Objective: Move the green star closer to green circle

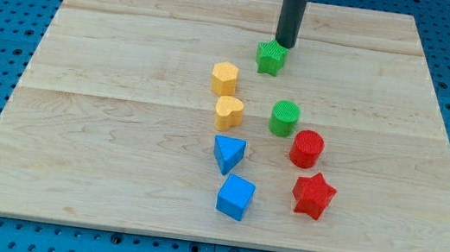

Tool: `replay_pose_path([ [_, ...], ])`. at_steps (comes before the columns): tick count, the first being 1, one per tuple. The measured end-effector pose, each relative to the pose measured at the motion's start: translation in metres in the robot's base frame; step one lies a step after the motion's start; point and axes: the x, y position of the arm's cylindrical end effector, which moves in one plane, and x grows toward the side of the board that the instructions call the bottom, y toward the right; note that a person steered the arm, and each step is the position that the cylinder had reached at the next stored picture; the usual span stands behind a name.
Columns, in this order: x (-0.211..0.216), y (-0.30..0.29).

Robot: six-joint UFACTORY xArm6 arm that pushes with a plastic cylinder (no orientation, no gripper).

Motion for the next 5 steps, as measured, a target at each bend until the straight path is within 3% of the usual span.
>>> replay_pose_path([
  [1,0.005,-0.027],
  [3,0.056,0.005],
  [5,0.041,-0.064],
])
